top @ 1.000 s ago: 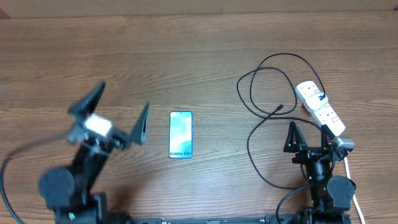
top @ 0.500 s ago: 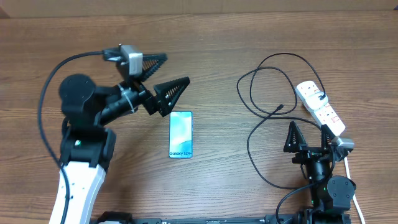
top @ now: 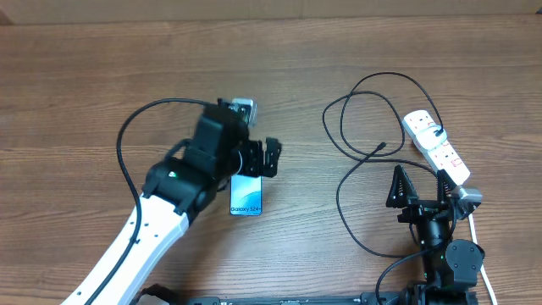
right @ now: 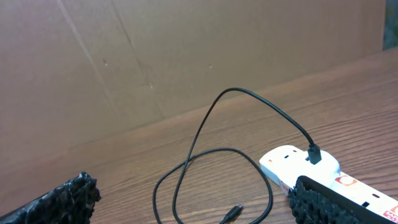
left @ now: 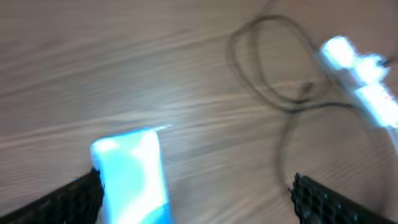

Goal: Plug charger to phone and switch on socket
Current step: 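Swing the left gripper over the blue smartphone and lower it, then close the left gripper on the smartphone's long edges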

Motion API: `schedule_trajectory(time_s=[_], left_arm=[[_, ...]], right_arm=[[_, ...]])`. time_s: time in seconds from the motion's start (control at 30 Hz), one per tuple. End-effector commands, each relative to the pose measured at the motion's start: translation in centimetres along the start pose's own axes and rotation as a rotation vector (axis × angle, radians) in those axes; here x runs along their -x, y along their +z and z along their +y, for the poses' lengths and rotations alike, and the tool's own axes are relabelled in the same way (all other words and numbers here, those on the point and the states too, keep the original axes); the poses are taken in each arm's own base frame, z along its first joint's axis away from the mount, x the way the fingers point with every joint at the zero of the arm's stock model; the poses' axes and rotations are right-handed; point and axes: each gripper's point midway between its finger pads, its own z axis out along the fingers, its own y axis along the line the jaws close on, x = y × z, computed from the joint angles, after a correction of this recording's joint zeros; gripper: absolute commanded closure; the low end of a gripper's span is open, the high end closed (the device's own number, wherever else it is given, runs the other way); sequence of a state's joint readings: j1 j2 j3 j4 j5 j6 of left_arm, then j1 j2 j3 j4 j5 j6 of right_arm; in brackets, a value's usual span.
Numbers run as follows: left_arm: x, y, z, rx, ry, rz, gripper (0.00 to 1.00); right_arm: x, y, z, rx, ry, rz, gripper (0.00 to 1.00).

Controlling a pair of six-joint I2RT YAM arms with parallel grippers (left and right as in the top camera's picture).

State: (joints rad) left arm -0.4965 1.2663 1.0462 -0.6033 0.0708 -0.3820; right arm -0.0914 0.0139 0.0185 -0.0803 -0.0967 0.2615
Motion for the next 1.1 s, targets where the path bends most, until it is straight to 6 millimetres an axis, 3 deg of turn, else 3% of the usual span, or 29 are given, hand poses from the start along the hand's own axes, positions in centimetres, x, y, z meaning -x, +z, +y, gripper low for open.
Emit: schedule_trajectory(time_s=[0.0,0.07,0.23,0.4,0.57,1.07], left_arm=[[0.8,-1.5,3.7,0.263,-0.037,-0.050,0.00],[-1.0,-0.9,4.4,0.290,-0.084,0.024,0.00],[-3.8,1.4,2.8,0.191,-0.094,0.176,0.00],[-5.6,4.1,4.1,0.254,-0.096,0.263,0.00],[-8.9,7.5,5.6,0.324,-0.134,0.397,0.00],[-12.5,10.4,7.2,0.378,-0.116,0.535,0.00]], right_arm=[[-0.2,0.0,-0.2,-0.006,-0.001,-0.004,0.00],[-0.2,0.0,-0.2,-0.006,-0.001,-0.004,0.00],[-0.2,0.0,-0.2,-0.006,-0.001,-0.004,0.00],[-0.2,0.0,-0.2,-0.006,-0.001,-0.004,0.00],[-0.2,0.0,-0.2,-0.006,-0.001,-0.004,0.00],[-0.2,0.0,-0.2,-0.006,-0.001,-0.004,0.00]])
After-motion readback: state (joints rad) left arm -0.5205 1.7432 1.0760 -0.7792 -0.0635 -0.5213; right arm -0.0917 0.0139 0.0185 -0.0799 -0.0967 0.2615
